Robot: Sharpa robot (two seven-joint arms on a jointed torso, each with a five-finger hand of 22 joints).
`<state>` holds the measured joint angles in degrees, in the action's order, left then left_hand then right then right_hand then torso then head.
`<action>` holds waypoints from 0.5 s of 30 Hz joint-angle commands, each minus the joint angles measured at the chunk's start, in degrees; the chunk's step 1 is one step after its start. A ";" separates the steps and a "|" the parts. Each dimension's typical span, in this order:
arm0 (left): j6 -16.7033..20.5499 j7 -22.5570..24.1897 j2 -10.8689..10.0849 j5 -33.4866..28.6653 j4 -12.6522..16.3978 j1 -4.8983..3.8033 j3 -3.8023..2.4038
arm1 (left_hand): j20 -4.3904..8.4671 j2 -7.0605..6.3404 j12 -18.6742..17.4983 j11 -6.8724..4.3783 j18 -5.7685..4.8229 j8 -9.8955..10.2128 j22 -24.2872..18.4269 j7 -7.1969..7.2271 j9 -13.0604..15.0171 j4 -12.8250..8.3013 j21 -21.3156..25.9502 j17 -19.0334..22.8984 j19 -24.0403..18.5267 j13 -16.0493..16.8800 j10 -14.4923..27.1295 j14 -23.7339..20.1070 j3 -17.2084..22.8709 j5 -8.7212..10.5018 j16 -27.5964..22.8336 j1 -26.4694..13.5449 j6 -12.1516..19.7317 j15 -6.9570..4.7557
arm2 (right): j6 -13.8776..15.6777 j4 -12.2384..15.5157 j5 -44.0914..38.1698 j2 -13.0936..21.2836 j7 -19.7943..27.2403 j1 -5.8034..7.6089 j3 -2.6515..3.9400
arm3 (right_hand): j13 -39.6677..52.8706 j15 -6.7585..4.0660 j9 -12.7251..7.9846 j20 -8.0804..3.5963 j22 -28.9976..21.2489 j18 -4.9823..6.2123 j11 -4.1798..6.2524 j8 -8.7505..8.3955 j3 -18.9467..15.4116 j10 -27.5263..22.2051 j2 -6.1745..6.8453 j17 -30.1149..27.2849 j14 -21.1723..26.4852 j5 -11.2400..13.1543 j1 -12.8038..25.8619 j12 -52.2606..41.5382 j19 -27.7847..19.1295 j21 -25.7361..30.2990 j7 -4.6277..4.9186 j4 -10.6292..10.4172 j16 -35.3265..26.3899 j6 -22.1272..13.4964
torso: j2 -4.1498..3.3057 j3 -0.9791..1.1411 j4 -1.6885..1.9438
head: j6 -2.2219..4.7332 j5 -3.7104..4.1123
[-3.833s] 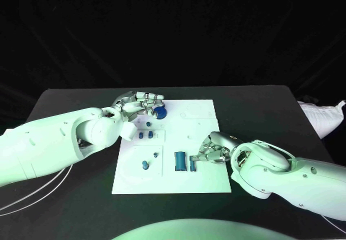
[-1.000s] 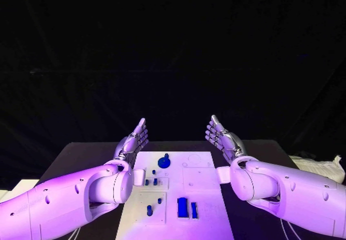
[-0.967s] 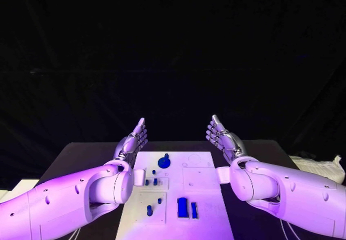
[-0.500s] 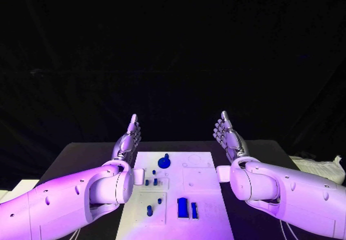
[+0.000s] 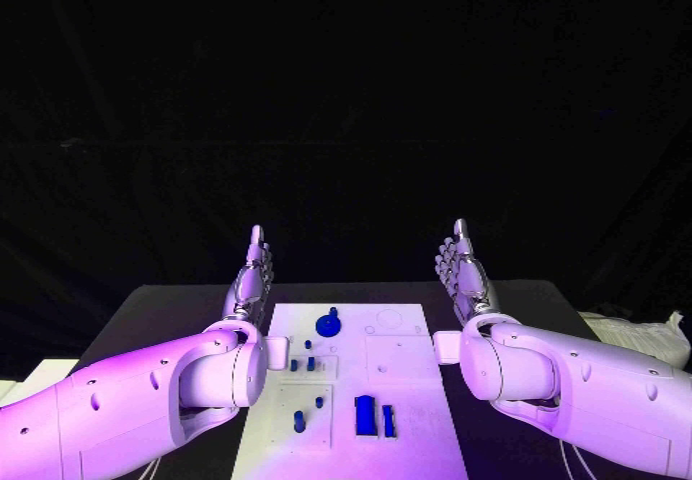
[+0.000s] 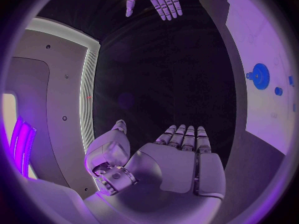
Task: Assemble the parts on the task board
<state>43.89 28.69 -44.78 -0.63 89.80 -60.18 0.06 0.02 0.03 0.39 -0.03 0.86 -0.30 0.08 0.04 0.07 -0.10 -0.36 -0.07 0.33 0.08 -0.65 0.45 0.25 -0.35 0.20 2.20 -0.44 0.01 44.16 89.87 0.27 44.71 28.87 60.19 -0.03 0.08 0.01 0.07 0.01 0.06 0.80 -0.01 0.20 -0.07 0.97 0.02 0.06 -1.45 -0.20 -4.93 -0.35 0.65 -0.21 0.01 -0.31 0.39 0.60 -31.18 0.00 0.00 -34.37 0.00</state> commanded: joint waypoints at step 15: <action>0.23 1.10 0.09 0.63 0.15 0.02 -0.06 | -0.02 -0.03 -0.39 0.03 -0.86 0.30 -0.08 -0.04 -0.07 0.10 0.36 0.07 -0.33 -0.08 0.65 -0.45 -0.25 0.35 -0.20 -2.20 0.44 -0.01 | -0.05 0.09 -0.27 -0.02 0.92 -0.03 0.03 | -0.08 -0.01 -0.07 -0.01 -0.06 -0.80 0.01 -0.20 0.07 -0.97 -0.02 -0.06 1.45 0.20 4.93 0.35 -0.65 0.21 -0.01 0.31 -0.39 -0.60 | 0.00 0.00 0.00 | -0.01 0.00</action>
<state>43.97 28.77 -44.78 -0.63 89.80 -60.18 0.06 -0.01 0.00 0.39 0.00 0.86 -0.30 0.05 0.02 0.08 -0.10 -0.36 -0.08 0.21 0.10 -0.31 0.32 0.25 -0.36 0.20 0.44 -0.30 0.02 44.27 89.86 0.36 44.72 28.97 60.18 -0.03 0.10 -0.01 0.09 0.01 0.06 0.80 0.03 0.20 -0.07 0.28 0.02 0.08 -0.30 -0.20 -0.32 -0.35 0.27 -0.21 -0.02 -0.31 0.39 0.21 -31.18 0.00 0.00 -34.37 0.00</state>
